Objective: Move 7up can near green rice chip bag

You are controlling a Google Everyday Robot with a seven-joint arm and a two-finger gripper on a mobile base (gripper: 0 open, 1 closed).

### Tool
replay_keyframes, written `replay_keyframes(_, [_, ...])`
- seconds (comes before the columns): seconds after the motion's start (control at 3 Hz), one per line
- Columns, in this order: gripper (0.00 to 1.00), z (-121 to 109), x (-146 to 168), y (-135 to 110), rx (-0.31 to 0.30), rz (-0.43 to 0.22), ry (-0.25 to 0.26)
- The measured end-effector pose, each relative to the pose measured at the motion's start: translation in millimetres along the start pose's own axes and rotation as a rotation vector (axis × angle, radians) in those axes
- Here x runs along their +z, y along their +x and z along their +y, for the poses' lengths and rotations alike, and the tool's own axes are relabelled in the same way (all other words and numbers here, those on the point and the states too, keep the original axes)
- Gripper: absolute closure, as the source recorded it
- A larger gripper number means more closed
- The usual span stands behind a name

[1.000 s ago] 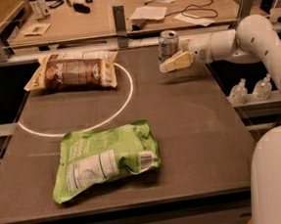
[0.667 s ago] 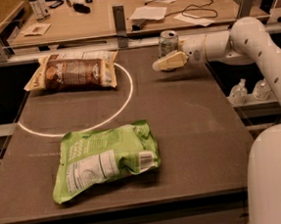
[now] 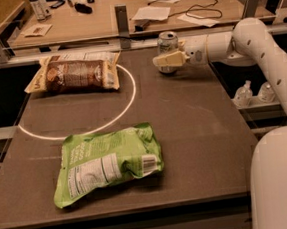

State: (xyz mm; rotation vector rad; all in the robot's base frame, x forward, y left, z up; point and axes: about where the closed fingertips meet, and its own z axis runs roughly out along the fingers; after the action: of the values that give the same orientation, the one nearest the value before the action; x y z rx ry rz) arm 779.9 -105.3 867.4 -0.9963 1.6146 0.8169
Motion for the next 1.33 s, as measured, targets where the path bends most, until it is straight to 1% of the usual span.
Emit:
replay_keyframes(0.33, [0.86, 13.8, -15.5, -0.7, -0.034, 0.011, -0.031])
replay_keyframes(0.67, [1.00, 40.3, -37.8, -3.2, -0.055, -0.008, -0.064])
replay_keyframes(1.0, [1.00, 73.7, -51.2, 5.4, -0.024, -0.024, -0.100])
replay_keyframes(1.33, [1.00, 109.7, -60.6, 8.6, 0.012, -0.038, -0.144])
